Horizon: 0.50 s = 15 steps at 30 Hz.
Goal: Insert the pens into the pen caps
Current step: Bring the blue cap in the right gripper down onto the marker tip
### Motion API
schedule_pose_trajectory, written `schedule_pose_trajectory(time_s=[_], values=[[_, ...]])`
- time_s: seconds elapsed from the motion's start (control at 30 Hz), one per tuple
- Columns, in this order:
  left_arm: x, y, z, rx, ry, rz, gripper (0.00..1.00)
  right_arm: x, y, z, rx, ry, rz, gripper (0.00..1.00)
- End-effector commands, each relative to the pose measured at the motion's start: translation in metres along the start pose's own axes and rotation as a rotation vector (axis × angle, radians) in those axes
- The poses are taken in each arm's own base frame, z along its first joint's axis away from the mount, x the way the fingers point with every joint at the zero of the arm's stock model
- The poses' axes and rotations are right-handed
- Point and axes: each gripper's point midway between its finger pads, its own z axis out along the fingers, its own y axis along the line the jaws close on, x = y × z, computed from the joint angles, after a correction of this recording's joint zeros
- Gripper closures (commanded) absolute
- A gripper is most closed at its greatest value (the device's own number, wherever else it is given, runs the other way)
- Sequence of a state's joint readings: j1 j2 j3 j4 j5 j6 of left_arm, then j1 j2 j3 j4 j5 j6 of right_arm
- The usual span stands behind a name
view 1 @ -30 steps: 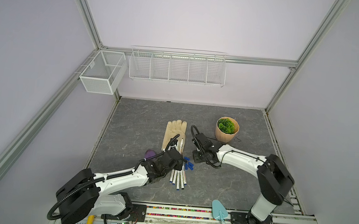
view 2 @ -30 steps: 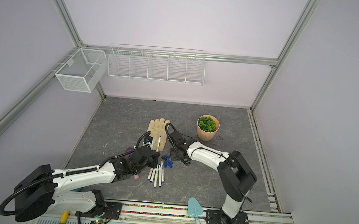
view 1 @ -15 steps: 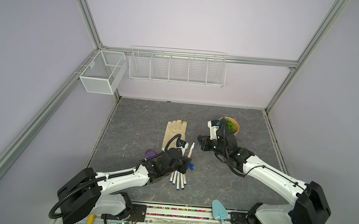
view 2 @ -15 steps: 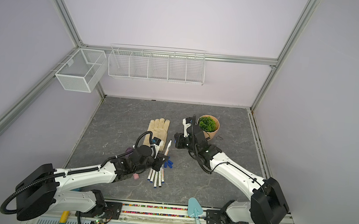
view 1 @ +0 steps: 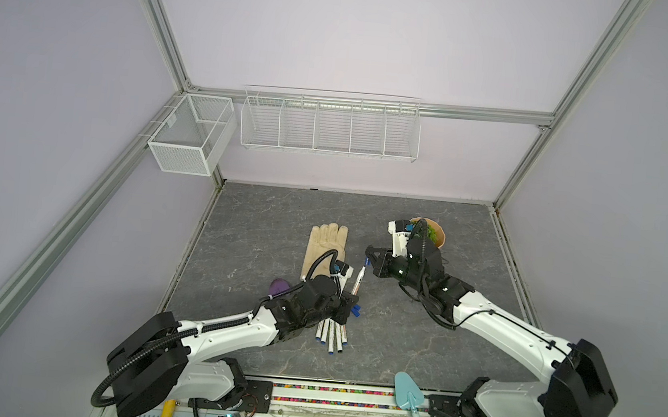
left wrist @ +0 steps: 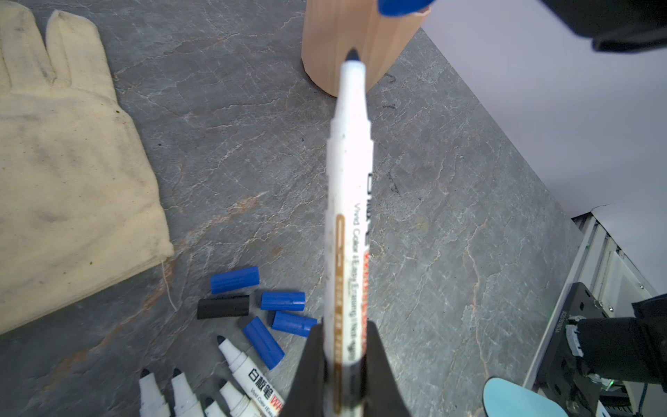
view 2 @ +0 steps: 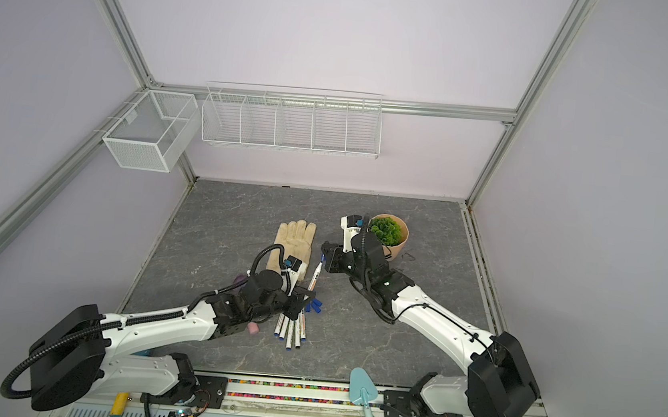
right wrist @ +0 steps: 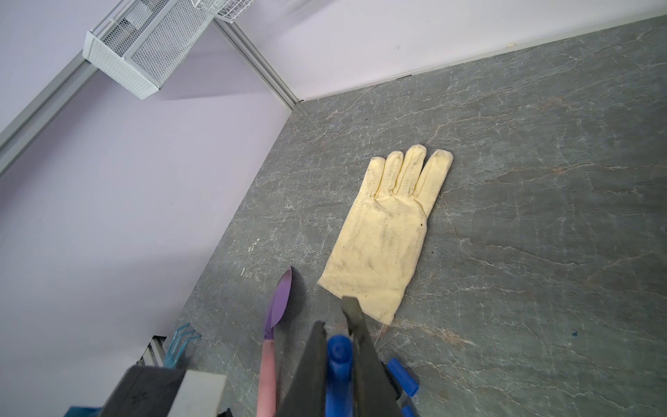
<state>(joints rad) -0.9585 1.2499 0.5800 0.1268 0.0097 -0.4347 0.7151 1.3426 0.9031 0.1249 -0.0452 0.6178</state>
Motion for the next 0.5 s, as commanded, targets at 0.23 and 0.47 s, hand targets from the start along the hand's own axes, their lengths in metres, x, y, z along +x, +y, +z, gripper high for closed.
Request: schedule_pose_trajectory(time_s=[0.23, 0.47], values=[[-0.006, -0.008, -0.005, 0.032, -0.030, 0.020, 1.00, 0.009, -0.012, 0.010, 0.026, 0.012, 0.022, 0.89], [-0.007, -0.008, -0.004, 0.032, -0.029, 0.020, 1.00, 0.016, -0.011, 0.012, 0.021, 0.036, 0.011, 0.90]])
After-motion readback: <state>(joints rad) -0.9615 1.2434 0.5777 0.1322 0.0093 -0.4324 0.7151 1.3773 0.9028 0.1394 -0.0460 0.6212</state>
